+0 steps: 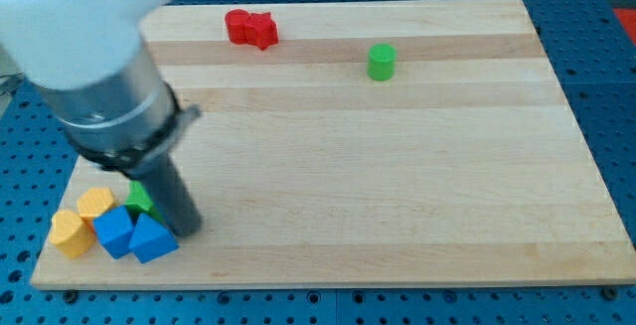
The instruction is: Drag the green circle close to the green star
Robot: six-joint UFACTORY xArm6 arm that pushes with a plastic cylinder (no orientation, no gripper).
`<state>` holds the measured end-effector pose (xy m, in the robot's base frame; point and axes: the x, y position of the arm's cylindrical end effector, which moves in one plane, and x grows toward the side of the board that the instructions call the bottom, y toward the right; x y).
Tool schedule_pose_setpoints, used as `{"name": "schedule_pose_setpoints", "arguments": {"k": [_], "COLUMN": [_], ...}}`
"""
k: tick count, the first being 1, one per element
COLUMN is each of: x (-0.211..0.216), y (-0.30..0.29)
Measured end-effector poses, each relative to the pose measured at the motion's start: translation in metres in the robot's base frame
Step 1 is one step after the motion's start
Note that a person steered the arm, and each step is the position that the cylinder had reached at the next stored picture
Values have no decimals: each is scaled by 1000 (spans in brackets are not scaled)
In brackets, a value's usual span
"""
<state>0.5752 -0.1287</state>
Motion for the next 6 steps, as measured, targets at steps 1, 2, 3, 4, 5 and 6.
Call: {"name": "schedule_pose_setpoints", "arguments": {"k": [1, 2, 3, 4, 5, 6], "x": [17, 0, -57, -132, -201, -241], "y": [96, 203, 295, 350, 360, 336]}}
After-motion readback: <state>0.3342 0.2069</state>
